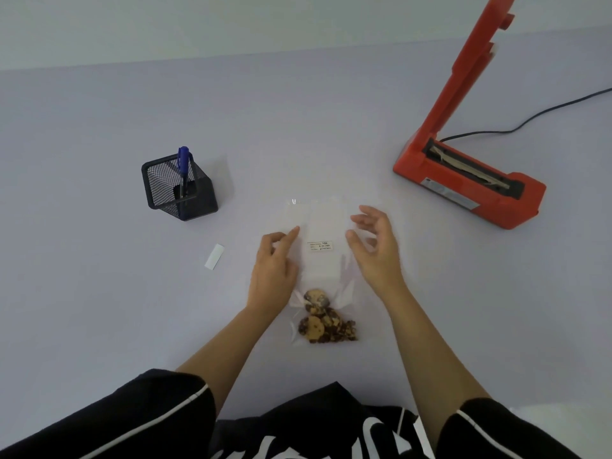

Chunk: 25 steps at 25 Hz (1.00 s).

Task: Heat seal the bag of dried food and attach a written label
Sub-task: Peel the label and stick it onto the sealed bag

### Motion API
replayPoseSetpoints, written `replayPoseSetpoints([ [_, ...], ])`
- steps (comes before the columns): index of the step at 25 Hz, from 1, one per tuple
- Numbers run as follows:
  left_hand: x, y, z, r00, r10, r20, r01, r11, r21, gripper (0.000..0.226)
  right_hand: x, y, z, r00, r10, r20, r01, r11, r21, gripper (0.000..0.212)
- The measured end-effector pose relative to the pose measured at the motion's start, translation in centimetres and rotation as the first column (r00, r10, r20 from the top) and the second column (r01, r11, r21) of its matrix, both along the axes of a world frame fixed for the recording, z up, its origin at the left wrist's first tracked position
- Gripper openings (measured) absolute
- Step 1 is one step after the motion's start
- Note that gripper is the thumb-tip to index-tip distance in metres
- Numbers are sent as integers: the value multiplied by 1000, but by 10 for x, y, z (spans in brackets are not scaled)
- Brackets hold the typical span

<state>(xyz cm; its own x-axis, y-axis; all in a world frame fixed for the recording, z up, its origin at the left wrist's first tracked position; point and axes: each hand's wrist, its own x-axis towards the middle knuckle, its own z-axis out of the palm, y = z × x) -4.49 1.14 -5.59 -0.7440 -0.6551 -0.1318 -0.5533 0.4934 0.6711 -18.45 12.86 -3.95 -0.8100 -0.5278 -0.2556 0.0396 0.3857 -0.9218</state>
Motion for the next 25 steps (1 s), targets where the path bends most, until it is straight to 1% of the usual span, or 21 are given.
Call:
replayPoseSetpoints([
  [1, 3, 1, 7, 991, 130, -7, -130, 990, 62, 44, 3, 9, 7, 997, -74, -22, 75, 997, 7, 33],
  [3, 12, 5, 18, 933, 351, 85, -361, 913, 192, 37, 16, 26, 11, 984, -176, -21, 177, 976, 124, 26],
  [4, 17, 9, 22, 899, 410, 155, -437, 862, 256, 36, 25, 34, 10, 984, -179, 9, 173, 960, 220, 28],
  [5, 23, 15, 25, 874, 436, 214, -484, 816, 314, 36, 36, 40, 6, 986, -155, 54, 130, 940, 316, 33],
  [7, 29, 31, 27, 844, 458, 279, -536, 743, 401, 35, 57, 46, -3, 990, -83, 111, 28, 903, 428, 43],
  [9, 27, 43, 26, 821, 483, 305, -571, 682, 457, 33, 71, 42, -5, 995, -54, 82, 11, 890, 456, 45],
  [11, 23, 46, 22, 802, 506, 318, -595, 623, 508, 28, 74, 34, -4, 997, -61, 50, 31, 883, 468, 42],
  [13, 16, 39, 19, 780, 540, 316, -610, 546, 575, 18, 67, 23, 0, 994, -83, 74, 39, 884, 466, 33],
  [14, 12, 34, 18, 776, 554, 303, -607, 524, 597, 14, 61, 17, 3, 991, -96, 97, 42, 892, 450, 27],
  [15, 7, 27, 18, 777, 562, 283, -599, 524, 605, 11, 54, 11, 5, 988, -110, 112, 52, 902, 428, 23],
  [17, -10, 11, 25, 787, 573, 229, -579, 557, 596, 10, 37, -6, 10, 985, -134, 113, 83, 925, 372, 19],
  [21, -64, -42, 40, 786, 612, 85, -533, 602, 594, 13, -19, -63, 21, 986, -156, 55, 139, 961, 238, 17],
  [23, -93, -73, 43, 785, 618, 27, -507, 618, 601, 13, -50, -93, 25, 989, -146, 37, 136, 973, 189, 17],
  [25, -116, -98, 40, 787, 617, 5, -504, 637, 583, 14, -74, -118, 24, 992, -124, 30, 117, 978, 173, 18],
])
